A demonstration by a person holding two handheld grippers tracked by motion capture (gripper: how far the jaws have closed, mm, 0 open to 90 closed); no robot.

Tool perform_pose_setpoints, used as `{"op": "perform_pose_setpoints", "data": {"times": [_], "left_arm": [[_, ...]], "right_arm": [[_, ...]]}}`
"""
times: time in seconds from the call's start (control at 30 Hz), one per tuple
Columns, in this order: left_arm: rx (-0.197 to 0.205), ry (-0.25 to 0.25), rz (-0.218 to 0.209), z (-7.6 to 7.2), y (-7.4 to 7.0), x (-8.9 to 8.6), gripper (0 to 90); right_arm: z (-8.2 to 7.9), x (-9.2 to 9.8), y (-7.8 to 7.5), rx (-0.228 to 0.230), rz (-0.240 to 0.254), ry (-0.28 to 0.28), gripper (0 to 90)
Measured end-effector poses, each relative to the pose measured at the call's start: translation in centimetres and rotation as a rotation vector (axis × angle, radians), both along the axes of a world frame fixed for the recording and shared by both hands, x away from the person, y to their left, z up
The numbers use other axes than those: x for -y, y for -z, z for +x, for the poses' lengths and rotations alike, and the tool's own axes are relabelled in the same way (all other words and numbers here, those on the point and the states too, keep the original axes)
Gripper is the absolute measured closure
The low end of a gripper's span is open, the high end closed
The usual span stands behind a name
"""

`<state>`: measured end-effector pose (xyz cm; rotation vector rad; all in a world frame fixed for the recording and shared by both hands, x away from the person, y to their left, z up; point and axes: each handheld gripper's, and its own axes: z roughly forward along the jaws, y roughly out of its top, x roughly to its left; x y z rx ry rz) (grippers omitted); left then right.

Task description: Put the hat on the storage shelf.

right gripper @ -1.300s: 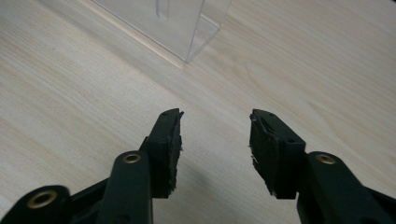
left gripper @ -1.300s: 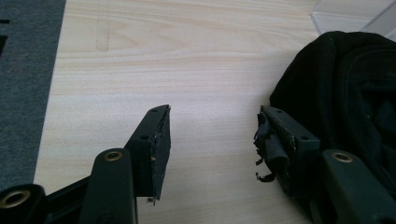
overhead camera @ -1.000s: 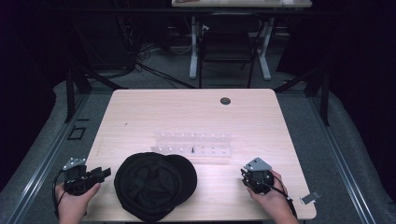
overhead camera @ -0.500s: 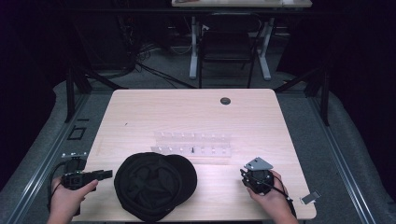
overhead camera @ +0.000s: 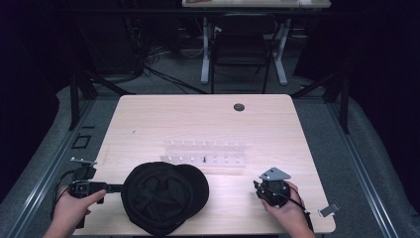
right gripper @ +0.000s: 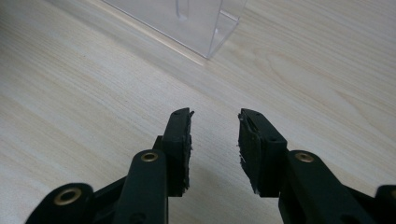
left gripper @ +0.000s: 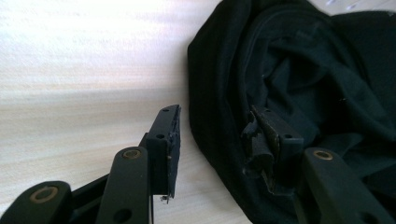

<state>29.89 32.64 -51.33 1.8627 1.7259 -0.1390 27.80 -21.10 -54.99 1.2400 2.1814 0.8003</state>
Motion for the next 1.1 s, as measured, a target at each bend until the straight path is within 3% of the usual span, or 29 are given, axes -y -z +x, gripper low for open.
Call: {"op": "perform_pose_setpoints", "data": {"times": [0.03, 0.17, 0.47, 0.53, 0.57, 0.67, 0.73, 0.87, 0.9, 0.93, 1.1], "left_arm": [[-0.025, -0.003, -0.007, 0.2, 0.2, 0.1, 54.9], [-0.047, 0.009, 0.012, 0.5, 0.6, 0.3, 55.4], [-0.096, 0.008, 0.009, 1.1, 1.5, 0.7, 58.8], [-0.105, -0.002, -0.005, 1.1, 1.8, 0.6, 59.9], [-0.121, -0.019, -0.031, 1.2, 2.0, 0.5, 59.9], [-0.132, -0.021, -0.044, 1.2, 2.2, 0.3, 60.0], [-0.134, -0.009, -0.013, 1.1, 2.3, 0.4, 60.4], [-0.144, -0.017, -0.014, 1.1, 2.5, 0.8, 63.0], [-0.142, 0.009, 0.011, 1.2, 2.6, 0.7, 63.5], [-0.145, -0.013, 0.008, 1.2, 2.6, 1.0, 64.0], [-0.148, -0.023, 0.022, 1.3, 3.0, 1.3, 65.6]], "right_arm": [[0.0, 0.0, 0.1, -0.005, 0.007, -0.003, 63.8], [0.0, 0.0, 0.1, -0.013, 0.012, -0.007, 63.8], [0.0, -0.1, 0.2, -0.021, 0.011, -0.018, 63.5], [0.0, -0.1, 0.2, -0.023, 0.013, -0.020, 63.5], [0.1, 0.0, 0.2, -0.023, 0.016, -0.022, 63.3], [0.1, 0.0, 0.3, -0.028, 0.018, -0.022, 63.1], [0.1, 0.0, 0.3, -0.029, 0.022, -0.020, 62.6], [0.1, -0.1, 0.4, -0.030, 0.029, -0.023, 62.0], [0.1, -0.1, 0.4, -0.032, 0.026, -0.026, 61.9], [0.1, -0.1, 0.4, -0.033, 0.026, -0.026, 61.8], [0.2, -0.1, 0.4, -0.036, 0.029, -0.024, 61.3]]}}
